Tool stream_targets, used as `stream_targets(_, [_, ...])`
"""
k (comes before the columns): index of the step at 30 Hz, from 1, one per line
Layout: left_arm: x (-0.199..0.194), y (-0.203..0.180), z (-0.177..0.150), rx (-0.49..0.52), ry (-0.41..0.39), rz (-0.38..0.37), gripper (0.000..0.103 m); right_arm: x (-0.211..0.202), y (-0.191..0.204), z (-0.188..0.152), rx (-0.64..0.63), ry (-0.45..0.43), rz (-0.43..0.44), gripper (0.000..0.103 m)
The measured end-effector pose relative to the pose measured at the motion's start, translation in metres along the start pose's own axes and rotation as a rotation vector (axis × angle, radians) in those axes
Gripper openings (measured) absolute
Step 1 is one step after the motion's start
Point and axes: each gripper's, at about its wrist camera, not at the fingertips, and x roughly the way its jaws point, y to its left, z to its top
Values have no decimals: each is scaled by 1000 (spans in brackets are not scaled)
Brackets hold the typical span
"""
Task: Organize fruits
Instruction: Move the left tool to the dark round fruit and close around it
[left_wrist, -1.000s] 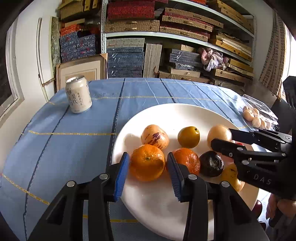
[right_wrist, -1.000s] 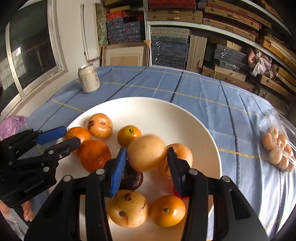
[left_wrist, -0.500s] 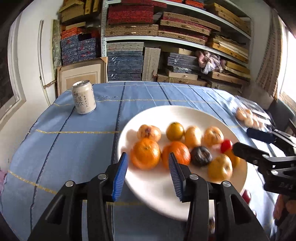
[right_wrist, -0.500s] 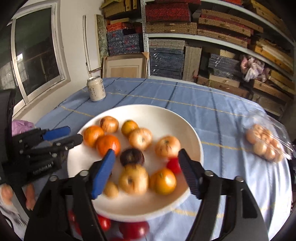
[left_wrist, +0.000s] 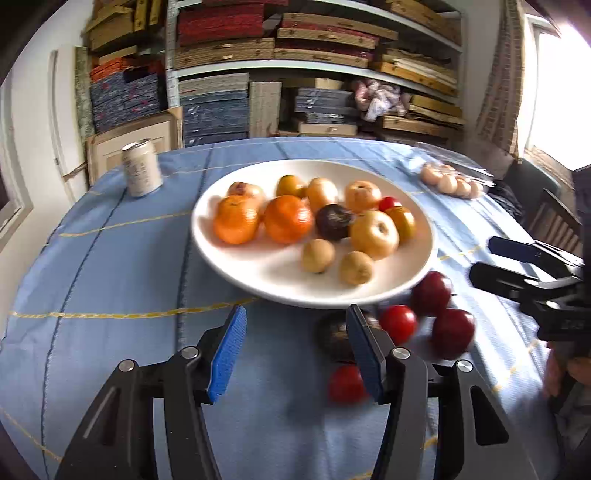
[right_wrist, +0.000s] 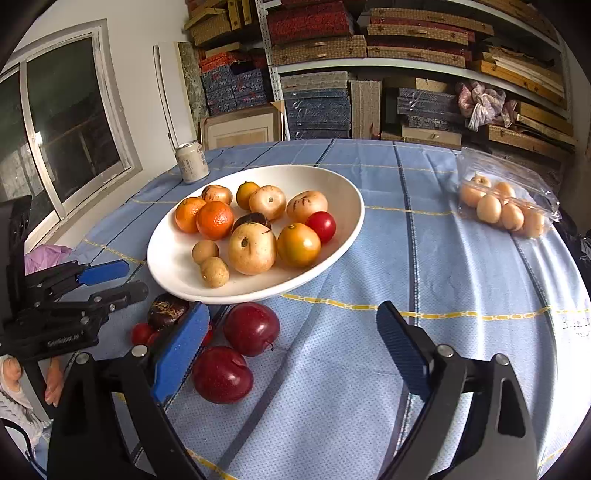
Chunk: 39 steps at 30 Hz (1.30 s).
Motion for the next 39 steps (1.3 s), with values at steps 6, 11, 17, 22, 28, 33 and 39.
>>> stream_targets(6, [14,-16,-6,59,49,-47,57,-1,-3,5,7,-3,13,92])
stream_targets(11, [20,-23,-7,80,55,-51,57,1,1,5,-3,6,13,92])
stream_targets(17, [25,-17,-6,75,62,15,76,1,3,5,-8,9,6,93])
stream_targets(22, [19,-11,-8,85,71,39,76,1,5,6,-25,21,-1,93])
stream_targets(28, [22,-13,-10,90,84,17,71,-1,7,6,-38,23,-6,93])
stream_targets(33, [27,-22,-6,113,76,34,71,-2,9,7,-47,22,-4,93])
stream_targets(39, [31,6,-10,66,123,157,60,0,11,6,-63,40,-3,93])
